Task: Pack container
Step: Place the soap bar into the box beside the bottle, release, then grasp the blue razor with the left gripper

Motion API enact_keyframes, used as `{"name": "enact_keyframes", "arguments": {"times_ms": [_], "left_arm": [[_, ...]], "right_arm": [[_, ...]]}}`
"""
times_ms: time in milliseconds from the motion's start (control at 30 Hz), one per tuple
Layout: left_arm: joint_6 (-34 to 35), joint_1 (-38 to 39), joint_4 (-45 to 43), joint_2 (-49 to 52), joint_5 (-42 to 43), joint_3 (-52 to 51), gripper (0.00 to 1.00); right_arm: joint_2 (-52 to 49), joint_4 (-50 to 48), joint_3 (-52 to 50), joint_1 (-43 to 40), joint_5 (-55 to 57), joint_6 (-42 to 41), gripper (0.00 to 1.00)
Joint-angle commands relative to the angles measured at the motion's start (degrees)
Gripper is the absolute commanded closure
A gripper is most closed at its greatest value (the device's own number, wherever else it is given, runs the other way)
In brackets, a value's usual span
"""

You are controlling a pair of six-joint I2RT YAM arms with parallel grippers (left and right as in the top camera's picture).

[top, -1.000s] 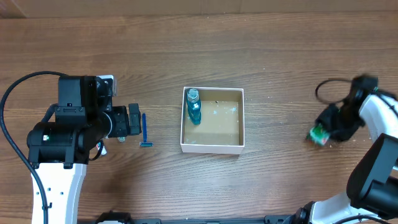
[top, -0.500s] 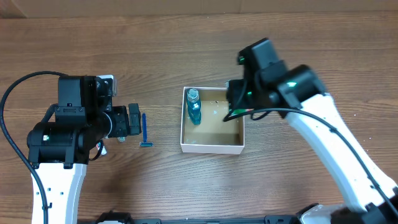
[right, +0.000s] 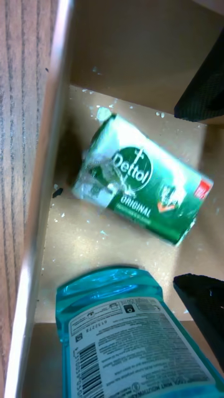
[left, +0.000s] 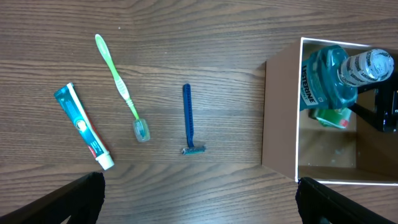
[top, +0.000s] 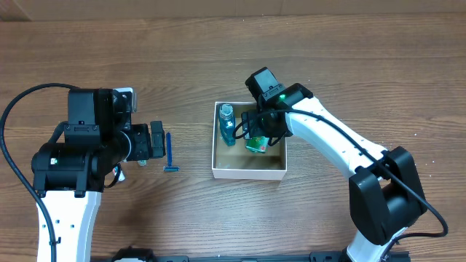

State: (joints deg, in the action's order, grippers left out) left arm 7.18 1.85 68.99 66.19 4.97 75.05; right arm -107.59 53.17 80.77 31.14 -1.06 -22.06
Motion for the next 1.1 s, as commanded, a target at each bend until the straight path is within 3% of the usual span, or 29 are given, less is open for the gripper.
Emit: {"name": "enact_keyframes", "arguments": {"times_ms": [0, 133, 233, 267, 467, 733, 933, 1067], "left_arm": [[0.6, 0.0, -0.2, -0.1, 0.6, 1.2, 0.00], [0.6, 0.0, -0.2, -0.1, 0.6, 1.2, 0.00], [0.6, 0.0, -0.3, -0.1, 0.6, 1.2, 0.00], [0.6, 0.0, -0.3, -0.1, 0.6, 1.2, 0.00], [4.6, 0.1, 0.0, 1.5, -1.1, 0.8, 0.00], [4.9, 0.1, -3.2, 26.0, -0.8, -1.7, 0.00], [4.9, 0.1, -7.8, 45.2, 0.0, -1.7, 0.00], [4.9, 0.1, -9.3, 51.2, 0.0, -1.7, 0.00]], "right_arm": [[0.7, 1.5, 1.6, 0.1, 1.0, -0.6, 0.23], [7.9, 5.7, 8.3, 0.9, 6.8, -0.6, 0.23], [18.3, 6.2, 10.1, -0.5, 12.3, -0.5, 0.11], [20.9, 6.9, 10.1, -2.5, 12.6, -0.7, 0.00], [27.7, 16.6, 7.3, -22.1, 7.8, 0.1, 0.00], [27.4, 11.1, -9.1, -31.5, 2.1, 1.0, 0.00], [27.3, 10.5, -10.0, -31.9, 1.8, 1.1, 0.00], [27.3, 10.5, -10.0, -31.9, 1.8, 1.1, 0.00]]}}
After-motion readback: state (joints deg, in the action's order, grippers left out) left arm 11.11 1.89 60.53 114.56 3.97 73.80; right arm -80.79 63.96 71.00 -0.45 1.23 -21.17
